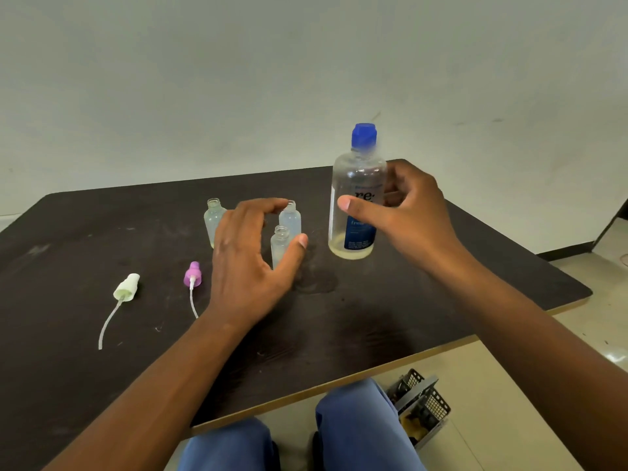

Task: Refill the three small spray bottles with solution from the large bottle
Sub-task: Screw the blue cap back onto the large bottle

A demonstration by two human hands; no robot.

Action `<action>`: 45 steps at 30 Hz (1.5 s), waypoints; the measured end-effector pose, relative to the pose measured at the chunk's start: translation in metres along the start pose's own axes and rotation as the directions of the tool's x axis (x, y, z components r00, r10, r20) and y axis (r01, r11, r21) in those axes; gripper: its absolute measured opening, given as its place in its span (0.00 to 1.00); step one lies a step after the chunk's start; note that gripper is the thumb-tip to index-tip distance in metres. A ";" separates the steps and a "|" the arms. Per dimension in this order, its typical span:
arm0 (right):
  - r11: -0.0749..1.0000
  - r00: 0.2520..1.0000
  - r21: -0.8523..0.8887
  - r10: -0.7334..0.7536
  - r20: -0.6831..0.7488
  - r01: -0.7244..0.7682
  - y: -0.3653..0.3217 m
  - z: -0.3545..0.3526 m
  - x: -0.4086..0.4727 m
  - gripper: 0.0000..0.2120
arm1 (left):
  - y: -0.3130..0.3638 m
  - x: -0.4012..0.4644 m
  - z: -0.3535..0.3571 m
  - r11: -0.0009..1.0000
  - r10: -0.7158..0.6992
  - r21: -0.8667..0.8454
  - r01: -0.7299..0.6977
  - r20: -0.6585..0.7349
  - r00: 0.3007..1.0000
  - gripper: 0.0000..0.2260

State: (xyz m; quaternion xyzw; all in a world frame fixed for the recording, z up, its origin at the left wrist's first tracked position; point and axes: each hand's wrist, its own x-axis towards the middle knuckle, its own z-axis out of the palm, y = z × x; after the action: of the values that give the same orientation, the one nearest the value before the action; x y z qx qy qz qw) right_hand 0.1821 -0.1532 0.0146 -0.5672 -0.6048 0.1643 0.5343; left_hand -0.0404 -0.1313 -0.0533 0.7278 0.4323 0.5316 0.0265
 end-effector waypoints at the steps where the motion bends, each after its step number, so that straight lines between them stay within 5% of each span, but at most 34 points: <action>1: 1.000 1.000 -0.015 0.016 -0.008 -0.016 0.005 0.000 0.007 0.30 | -0.001 0.001 0.001 1.000 0.001 0.007 -0.001 0.015 1.000 0.20; 9: 0.980 0.995 -0.179 0.073 -0.069 -0.085 0.047 0.021 0.063 0.23 | -0.007 0.006 0.014 0.999 0.013 0.034 -0.016 0.094 0.996 0.18; 20: 0.967 0.985 -0.221 0.093 -0.144 -0.123 0.079 0.054 0.151 0.28 | -0.006 0.005 0.018 0.999 -0.040 0.034 0.036 0.110 0.993 0.12; 38: 0.950 0.984 -0.262 0.142 -0.111 -0.167 0.116 0.078 0.184 0.31 | -0.008 0.006 0.017 0.997 -0.080 0.024 0.077 0.142 0.987 0.17; 45: 0.974 0.977 -0.190 0.088 -0.195 -0.126 0.110 0.068 0.167 0.41 | -0.005 0.005 0.015 0.995 -0.099 0.018 0.098 0.127 0.987 0.24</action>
State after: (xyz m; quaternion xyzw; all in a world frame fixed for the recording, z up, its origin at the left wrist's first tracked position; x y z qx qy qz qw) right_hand 0.2172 0.0519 -0.0227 -0.6630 -0.5345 0.0777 0.5184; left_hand -0.0311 -0.1187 -0.0581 0.7381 0.4683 0.4797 0.0761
